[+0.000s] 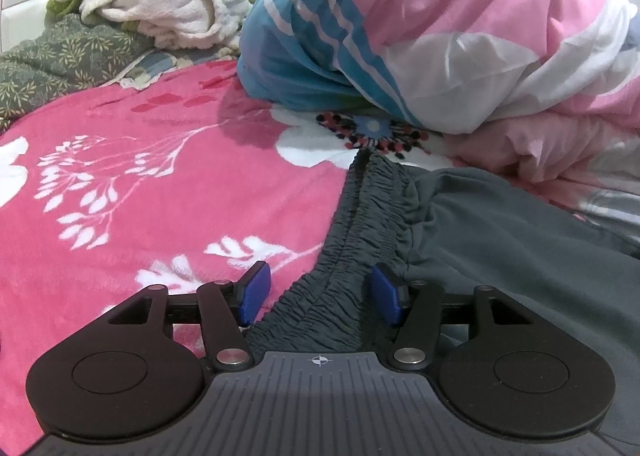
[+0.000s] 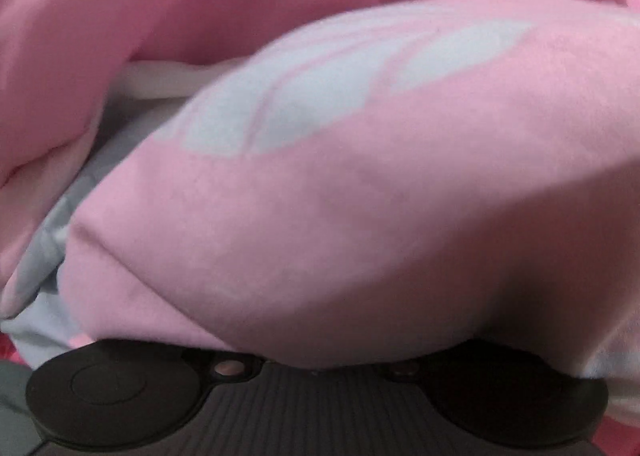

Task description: Fold clothes

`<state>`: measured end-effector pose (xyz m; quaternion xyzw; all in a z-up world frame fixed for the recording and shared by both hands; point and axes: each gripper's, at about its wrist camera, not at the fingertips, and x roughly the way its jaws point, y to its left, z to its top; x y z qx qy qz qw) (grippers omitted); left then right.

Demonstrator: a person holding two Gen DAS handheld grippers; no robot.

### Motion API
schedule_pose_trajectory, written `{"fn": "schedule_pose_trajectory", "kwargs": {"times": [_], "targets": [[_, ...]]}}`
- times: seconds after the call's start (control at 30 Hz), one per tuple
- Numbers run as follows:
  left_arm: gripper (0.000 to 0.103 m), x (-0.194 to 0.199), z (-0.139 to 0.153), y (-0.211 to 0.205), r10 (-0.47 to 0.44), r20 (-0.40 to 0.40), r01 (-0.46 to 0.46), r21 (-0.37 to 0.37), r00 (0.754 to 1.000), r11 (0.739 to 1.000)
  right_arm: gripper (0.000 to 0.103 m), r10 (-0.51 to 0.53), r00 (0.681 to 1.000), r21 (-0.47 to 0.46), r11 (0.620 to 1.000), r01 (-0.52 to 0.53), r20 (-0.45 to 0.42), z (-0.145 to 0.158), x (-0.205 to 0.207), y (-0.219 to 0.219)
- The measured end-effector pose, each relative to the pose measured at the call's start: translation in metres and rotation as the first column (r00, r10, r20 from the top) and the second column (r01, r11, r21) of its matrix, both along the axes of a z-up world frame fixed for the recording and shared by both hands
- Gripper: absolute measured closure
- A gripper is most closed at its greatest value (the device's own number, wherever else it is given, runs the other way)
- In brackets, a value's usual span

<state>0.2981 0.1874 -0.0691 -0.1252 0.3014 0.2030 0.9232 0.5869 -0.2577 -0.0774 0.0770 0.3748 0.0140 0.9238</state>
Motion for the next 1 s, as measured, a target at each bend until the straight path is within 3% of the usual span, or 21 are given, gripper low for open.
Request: {"fn": "schedule_pose_trajectory", "kwargs": {"times": [0.13, 0.23, 0.3, 0.43, 0.57, 0.7, 0.87, 1.0], "targets": [[0.046, -0.001, 0.000, 0.001, 0.000, 0.004, 0.000, -0.007, 1.000, 1.000, 0.093, 0.005, 1.000, -0.013, 1.000, -0.005, 0.016, 0.000, -0.032, 0.000], [0.046, 0.000, 0.001, 0.001, 0.001, 0.004, -0.001, -0.010, 1.000, 1.000, 0.083, 0.042, 0.999, -0.014, 0.999, -0.042, 0.029, 0.012, -0.076, -0.008], [0.046, -0.001, 0.001, 0.001, 0.000, 0.004, 0.000, -0.012, 1.000, 1.000, 0.081, 0.057, 0.998, 0.057, 0.997, -0.059, 0.033, 0.022, -0.115, -0.019], [0.046, -0.006, 0.005, 0.003, 0.005, 0.026, -0.004, -0.030, 1.000, 1.000, 0.081, 0.093, 0.994, 0.177, 0.979, -0.101, 0.056, 0.047, -0.221, -0.035], [0.046, -0.018, 0.016, 0.007, 0.017, 0.100, -0.011, -0.055, 0.995, 0.998, 0.080, 0.134, 0.987, 0.192, 0.970, -0.150, 0.091, 0.077, -0.337, -0.029], [0.046, -0.039, 0.027, 0.009, -0.002, 0.180, 0.016, -0.076, 0.984, 0.997, 0.078, 0.150, 0.980, 0.150, 0.974, -0.169, 0.128, 0.099, -0.445, -0.015], [0.046, -0.089, 0.031, 0.012, -0.063, 0.220, 0.089, -0.110, 0.973, 0.990, 0.075, 0.178, 0.973, 0.180, 0.962, -0.203, 0.146, 0.086, -0.538, 0.011], [0.044, -0.152, 0.037, 0.022, -0.070, 0.254, 0.113, -0.158, 0.965, 0.981, 0.074, 0.204, 0.969, 0.335, 0.911, -0.241, 0.142, 0.065, -0.575, 0.030]]}}
